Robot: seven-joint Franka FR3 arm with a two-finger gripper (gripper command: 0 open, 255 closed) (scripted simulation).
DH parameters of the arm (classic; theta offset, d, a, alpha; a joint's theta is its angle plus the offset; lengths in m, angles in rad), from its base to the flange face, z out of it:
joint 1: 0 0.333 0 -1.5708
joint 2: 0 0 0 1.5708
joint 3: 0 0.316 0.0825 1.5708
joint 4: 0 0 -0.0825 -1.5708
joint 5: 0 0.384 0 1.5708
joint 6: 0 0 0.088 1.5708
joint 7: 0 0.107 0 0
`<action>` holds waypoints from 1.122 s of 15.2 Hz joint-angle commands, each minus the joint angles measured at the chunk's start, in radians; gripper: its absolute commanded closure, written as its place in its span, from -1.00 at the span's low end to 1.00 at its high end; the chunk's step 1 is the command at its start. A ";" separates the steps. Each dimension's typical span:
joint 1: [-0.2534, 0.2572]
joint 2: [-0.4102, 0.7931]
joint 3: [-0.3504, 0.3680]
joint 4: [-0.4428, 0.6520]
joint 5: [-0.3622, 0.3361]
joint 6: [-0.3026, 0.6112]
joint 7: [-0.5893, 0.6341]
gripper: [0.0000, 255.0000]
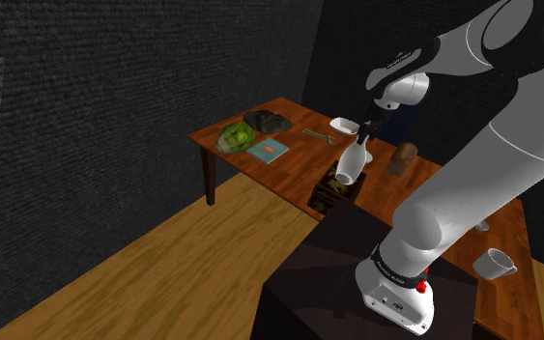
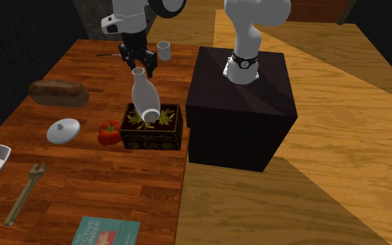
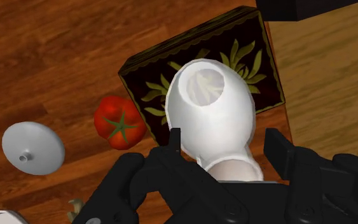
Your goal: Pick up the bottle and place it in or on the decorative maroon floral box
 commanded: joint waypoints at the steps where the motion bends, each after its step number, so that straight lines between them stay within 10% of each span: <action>1: 0.000 0.000 0.000 0.000 0.000 0.000 0.000 -1.00; 17: -0.014 -0.097 0.022 0.054 -0.064 -0.136 0.049 -1.00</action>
